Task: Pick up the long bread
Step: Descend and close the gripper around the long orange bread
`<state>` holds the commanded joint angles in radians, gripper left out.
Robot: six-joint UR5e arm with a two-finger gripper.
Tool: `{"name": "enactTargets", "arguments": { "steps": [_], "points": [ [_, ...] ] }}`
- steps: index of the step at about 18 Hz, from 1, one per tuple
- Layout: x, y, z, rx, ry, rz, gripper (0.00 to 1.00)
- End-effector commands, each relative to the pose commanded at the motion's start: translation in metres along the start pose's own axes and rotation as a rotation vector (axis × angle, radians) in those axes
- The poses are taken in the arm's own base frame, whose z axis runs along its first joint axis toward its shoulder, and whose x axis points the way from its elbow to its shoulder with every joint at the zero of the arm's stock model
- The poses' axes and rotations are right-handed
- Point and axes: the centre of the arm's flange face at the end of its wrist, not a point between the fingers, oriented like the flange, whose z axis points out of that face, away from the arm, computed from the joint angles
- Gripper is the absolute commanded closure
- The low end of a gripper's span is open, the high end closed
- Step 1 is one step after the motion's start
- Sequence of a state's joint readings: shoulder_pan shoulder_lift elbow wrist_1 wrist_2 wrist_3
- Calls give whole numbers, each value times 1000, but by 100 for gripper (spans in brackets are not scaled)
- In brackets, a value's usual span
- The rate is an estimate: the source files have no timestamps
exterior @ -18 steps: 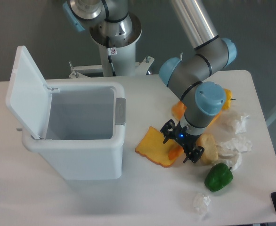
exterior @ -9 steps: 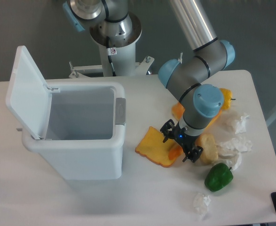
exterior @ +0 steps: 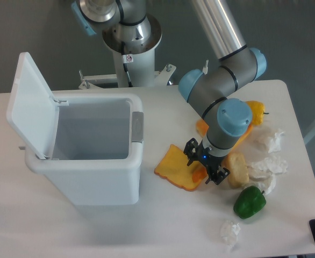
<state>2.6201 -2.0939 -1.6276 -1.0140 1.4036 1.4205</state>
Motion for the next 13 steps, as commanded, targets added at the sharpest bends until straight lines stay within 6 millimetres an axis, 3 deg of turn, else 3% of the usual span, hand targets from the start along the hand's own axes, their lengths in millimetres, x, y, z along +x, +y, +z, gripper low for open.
{"name": "enactTargets", "arguments": {
  "steps": [4, 5, 11, 13],
  "points": [
    [0, -6, -1, 2, -4, -34, 69],
    [0, -7, -2, 2, -4, -33, 72],
    [-7, -11, -11, 6, -24, -48, 72],
    [-12, -15, -23, 13, -51, -43, 72]
  ]
}}
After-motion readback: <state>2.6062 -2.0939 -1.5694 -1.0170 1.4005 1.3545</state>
